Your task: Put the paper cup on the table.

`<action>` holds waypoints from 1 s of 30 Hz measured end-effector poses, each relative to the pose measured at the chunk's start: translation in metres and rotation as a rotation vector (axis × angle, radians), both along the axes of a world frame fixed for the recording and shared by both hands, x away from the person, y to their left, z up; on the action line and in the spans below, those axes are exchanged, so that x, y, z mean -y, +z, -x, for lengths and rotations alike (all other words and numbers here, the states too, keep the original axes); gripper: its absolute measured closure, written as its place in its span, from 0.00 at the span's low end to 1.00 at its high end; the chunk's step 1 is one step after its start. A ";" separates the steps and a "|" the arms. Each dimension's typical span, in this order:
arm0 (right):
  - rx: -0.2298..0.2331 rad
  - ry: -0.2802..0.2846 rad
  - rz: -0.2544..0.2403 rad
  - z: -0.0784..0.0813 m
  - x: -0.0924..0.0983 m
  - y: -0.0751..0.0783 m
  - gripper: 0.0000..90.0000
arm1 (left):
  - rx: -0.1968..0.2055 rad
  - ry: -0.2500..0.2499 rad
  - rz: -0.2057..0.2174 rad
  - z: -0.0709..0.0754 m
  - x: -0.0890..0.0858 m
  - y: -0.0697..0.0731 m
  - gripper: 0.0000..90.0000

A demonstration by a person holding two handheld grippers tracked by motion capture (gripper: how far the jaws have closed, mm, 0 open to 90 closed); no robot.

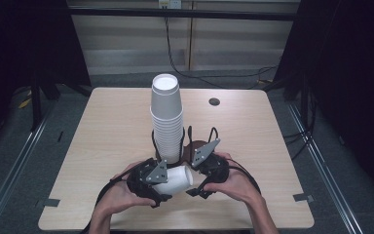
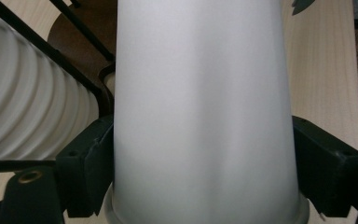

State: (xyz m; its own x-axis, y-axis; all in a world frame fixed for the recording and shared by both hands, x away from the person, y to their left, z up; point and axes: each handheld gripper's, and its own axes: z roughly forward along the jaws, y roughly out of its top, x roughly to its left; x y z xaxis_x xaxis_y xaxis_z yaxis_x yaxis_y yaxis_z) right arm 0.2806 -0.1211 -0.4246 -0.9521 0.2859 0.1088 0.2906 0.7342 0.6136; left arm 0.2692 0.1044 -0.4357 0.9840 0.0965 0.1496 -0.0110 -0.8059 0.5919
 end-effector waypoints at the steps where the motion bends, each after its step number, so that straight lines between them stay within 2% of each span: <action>1: -0.008 0.005 0.004 0.000 -0.001 0.000 0.16 | 0.001 -0.003 -0.002 0.001 0.001 0.000 0.18; 5: -0.025 0.025 0.028 0.000 -0.006 0.000 0.16 | -0.005 -0.025 -0.006 0.002 0.003 0.000 0.18; 7: -0.023 0.043 0.040 0.000 -0.009 0.001 0.17 | -0.021 -0.041 0.017 0.004 0.004 -0.001 0.18; 12: -0.025 0.060 0.047 0.002 -0.013 0.003 0.18 | -0.007 -0.036 -0.023 0.003 0.007 -0.003 0.18; 18: -0.026 0.078 0.071 0.002 -0.019 0.001 0.18 | 0.000 -0.043 -0.027 0.004 0.008 -0.005 0.18; 19: -0.035 0.077 0.070 0.002 -0.020 0.000 0.18 | -0.010 -0.046 -0.025 0.005 0.009 -0.005 0.18; 21: -0.048 0.091 0.081 0.001 -0.021 -0.001 0.18 | -0.005 -0.053 -0.024 0.006 0.010 -0.005 0.19; 24: -0.055 0.096 0.070 0.001 -0.022 -0.001 0.19 | -0.010 -0.056 -0.025 0.007 0.012 -0.006 0.18; 27: -0.055 0.106 0.066 0.001 -0.024 0.000 0.19 | 0.001 -0.066 -0.047 0.009 0.014 -0.004 0.18; 28: -0.057 0.108 0.062 0.001 -0.024 0.000 0.19 | -0.001 -0.061 -0.032 0.010 0.015 -0.005 0.18; 30: -0.050 0.110 0.072 0.001 -0.026 0.000 0.20 | -0.003 -0.064 -0.031 0.010 0.015 -0.005 0.18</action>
State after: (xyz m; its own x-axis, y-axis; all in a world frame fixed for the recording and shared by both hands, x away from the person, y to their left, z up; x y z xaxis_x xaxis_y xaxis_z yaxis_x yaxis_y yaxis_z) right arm 0.2794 -0.0951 -0.4248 -0.9720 0.1889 0.1395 0.2347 0.8046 0.5455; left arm 0.2590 0.0894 -0.4404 0.9885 0.0282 0.1486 -0.0617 -0.8218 0.5664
